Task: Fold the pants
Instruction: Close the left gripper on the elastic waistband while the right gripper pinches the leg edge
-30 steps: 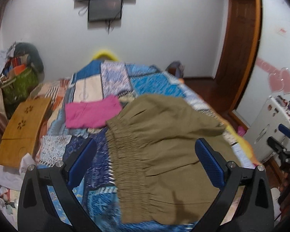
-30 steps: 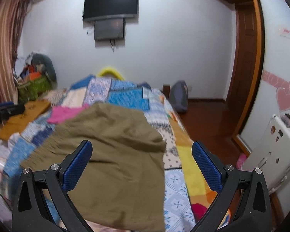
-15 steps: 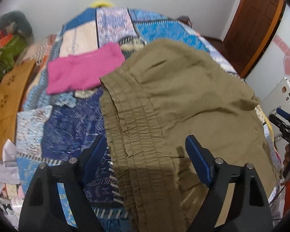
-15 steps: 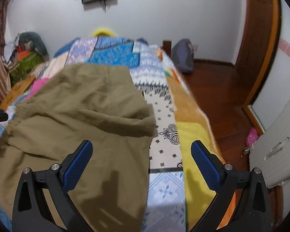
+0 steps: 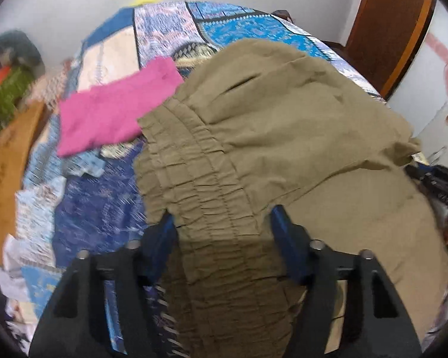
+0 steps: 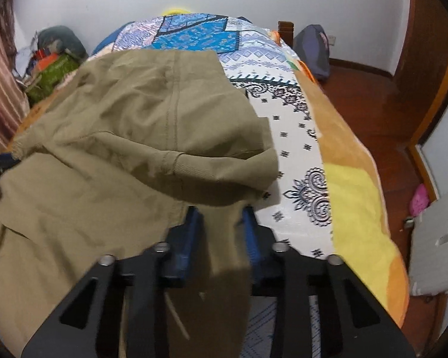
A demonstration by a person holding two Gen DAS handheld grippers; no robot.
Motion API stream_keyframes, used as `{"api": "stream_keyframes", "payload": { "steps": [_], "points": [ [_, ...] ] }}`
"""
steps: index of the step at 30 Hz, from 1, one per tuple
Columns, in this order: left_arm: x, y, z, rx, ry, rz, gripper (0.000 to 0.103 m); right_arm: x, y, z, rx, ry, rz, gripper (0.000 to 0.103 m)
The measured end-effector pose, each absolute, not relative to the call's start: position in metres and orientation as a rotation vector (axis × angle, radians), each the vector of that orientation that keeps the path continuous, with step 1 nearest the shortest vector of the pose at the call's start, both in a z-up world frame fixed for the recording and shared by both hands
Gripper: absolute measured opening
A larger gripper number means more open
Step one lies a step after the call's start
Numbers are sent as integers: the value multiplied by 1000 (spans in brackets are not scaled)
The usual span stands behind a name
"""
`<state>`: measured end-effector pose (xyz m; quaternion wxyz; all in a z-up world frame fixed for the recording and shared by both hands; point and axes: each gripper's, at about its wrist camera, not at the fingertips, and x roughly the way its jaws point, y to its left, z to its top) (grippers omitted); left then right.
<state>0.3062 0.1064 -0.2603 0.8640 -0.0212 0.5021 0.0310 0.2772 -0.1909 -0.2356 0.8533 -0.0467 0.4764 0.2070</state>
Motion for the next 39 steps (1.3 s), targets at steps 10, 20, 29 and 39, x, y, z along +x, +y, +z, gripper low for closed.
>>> {"api": "stream_keyframes", "payload": {
  "steps": [10, 20, 29, 39],
  "points": [
    [304, 110, -263, 57, 1034, 85, 65, 284, -181, -233, -177, 1038, 382, 10],
    [299, 116, -221, 81, 992, 123, 67, 281, -187, -181, -159, 959, 445, 44],
    [332, 137, -226, -56, 1041, 109, 85, 326, -175, -183, -163, 913, 437, 44],
    [357, 138, -267, -88, 1099, 86, 85, 368, -165, -234, -27, 1037, 532, 40]
  ]
}}
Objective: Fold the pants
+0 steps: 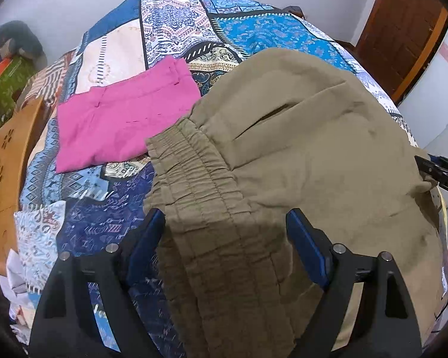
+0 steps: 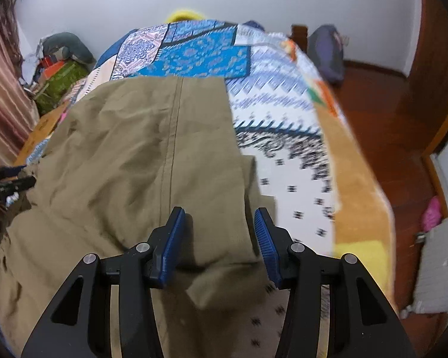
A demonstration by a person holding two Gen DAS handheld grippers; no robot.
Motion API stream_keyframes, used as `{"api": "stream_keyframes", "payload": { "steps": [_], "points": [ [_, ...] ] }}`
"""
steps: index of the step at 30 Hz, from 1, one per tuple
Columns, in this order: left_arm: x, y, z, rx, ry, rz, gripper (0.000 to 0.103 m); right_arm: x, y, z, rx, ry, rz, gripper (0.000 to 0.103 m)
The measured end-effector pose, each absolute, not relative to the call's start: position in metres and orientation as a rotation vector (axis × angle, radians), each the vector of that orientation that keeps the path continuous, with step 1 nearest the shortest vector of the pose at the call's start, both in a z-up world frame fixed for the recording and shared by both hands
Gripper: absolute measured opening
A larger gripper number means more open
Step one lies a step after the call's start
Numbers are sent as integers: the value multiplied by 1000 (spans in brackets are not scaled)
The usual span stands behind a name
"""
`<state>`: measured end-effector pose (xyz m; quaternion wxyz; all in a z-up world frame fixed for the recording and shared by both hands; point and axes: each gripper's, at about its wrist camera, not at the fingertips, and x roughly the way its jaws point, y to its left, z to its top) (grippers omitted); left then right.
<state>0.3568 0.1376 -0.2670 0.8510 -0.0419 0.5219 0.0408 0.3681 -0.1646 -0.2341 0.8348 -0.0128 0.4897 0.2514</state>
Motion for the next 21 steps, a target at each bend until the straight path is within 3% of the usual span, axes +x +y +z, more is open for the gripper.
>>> {"api": "stream_keyframes", "payload": {
  "steps": [1, 3, 7, 15, 21],
  "points": [
    [357, 137, -268, -76, 1089, 96, 85, 370, -162, -237, -37, 1038, 532, 33],
    [358, 136, -268, -44, 1069, 112, 69, 369, -157, -237, -83, 1032, 521, 20],
    [357, 137, -262, 13, 1046, 130, 62, 361, -151, -234, -191, 997, 507, 12],
    [360, 154, -269, -47, 1076, 92, 63, 365, -146, -239, -282, 1026, 486, 12],
    [346, 156, -243, -50, 1062, 65, 63, 359, -157, -217, -235, 1049, 496, 18]
  ]
}}
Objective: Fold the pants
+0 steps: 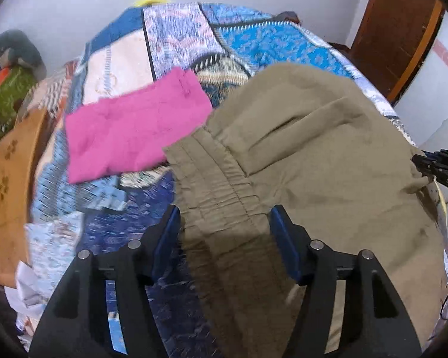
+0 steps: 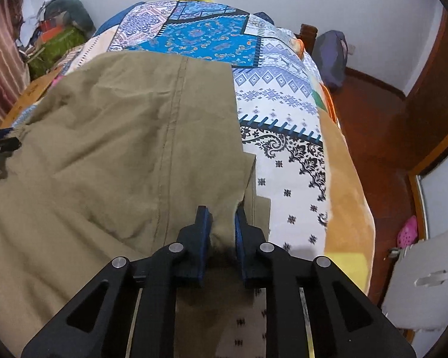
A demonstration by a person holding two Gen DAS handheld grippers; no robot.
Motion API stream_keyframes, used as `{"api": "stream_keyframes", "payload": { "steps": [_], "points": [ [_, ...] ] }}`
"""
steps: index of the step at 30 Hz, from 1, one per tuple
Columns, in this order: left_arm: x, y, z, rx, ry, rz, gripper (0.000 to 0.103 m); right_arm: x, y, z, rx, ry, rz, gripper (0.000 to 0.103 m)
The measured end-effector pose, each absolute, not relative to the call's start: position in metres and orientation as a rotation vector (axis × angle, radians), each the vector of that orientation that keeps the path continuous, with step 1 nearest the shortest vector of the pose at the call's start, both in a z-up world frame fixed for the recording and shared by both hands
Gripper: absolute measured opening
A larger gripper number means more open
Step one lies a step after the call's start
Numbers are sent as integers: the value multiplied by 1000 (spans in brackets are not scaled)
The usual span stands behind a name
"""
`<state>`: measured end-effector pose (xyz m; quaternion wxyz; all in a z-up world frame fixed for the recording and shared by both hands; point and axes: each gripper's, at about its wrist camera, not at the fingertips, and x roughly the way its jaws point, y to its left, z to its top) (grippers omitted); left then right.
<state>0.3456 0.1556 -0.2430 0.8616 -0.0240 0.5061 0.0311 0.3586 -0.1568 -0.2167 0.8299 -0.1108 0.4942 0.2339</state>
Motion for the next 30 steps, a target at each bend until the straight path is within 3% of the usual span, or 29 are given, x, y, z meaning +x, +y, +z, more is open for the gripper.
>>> {"api": "stream_keyframes", "payload": {
  "steps": [6, 10, 21, 30],
  "points": [
    [340, 173, -206, -10, 975, 127, 76, 357, -162, -176, -181, 953, 505, 29],
    [357, 187, -203, -20, 971, 165, 82, 368, -151, -157, -175, 884, 513, 45],
    [421, 211, -263, -144, 1100, 144, 82, 439, -104, -185, -195, 901, 530, 46],
    [436, 213, -294, -205, 1141, 90, 90, 494, -74, -233, -218, 1004, 578, 46]
  ]
}}
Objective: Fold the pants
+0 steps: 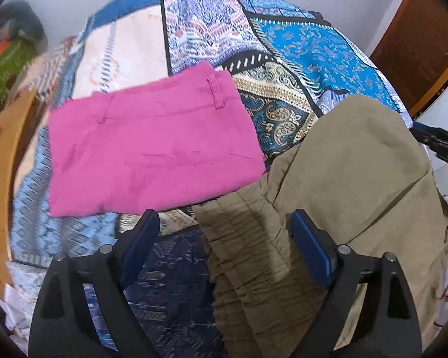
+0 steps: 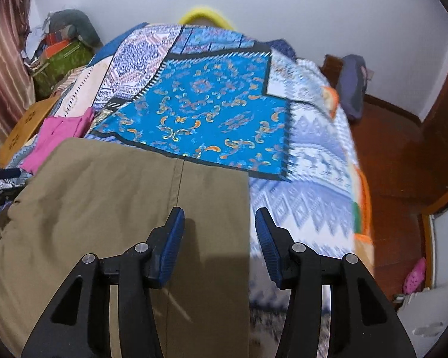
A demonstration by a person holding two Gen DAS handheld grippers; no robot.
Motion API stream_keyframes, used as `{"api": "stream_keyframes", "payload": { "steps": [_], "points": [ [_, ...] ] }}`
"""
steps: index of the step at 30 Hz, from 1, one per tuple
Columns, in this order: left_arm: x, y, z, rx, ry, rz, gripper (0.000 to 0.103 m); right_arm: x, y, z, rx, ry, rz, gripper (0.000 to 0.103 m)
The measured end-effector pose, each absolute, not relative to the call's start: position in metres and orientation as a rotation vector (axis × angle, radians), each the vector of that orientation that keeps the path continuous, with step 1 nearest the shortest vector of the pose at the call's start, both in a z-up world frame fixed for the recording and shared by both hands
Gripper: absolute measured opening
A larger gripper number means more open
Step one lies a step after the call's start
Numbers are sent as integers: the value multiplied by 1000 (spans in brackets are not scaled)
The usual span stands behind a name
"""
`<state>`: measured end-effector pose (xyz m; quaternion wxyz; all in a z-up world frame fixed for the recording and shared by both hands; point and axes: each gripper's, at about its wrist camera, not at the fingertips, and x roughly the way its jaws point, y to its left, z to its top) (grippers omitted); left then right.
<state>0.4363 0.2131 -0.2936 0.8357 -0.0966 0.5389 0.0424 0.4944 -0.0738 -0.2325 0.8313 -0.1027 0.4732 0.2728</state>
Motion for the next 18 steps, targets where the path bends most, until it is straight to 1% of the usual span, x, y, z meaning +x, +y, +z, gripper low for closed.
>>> {"api": "stream_keyframes", "payload": {
  "steps": [4, 9, 11, 12, 13, 14, 15, 16, 18],
  "points": [
    [443, 208, -299, -204, 1137, 77, 90, 508, -67, -247, -197, 1035, 591, 46],
    [454, 213, -305, -244, 1165, 58, 90, 517, -66, -251, -166, 1065, 607, 46],
    [457, 214, -307, -264, 1171, 55, 87, 518, -63, -252, -172, 1065, 600, 45],
    [457, 214, -307, -271, 1170, 49, 77, 515, -61, -251, -176, 1055, 601, 41],
    [456, 213, -306, -276, 1169, 36, 68, 514, -60, -251, -188, 1047, 590, 32],
    [456, 210, -304, -258, 1166, 46, 68, 512, -59, -250, -206, 1033, 567, 25],
    [455, 206, -302, -225, 1159, 56, 65, 511, -58, -250, -224, 1024, 552, 16],
    [454, 203, -300, -191, 1152, 64, 62, 509, -57, -248, -233, 1008, 550, 13],
    [449, 195, -291, -96, 1118, 90, 57, 502, -56, -240, -270, 948, 537, 12]
  ]
}}
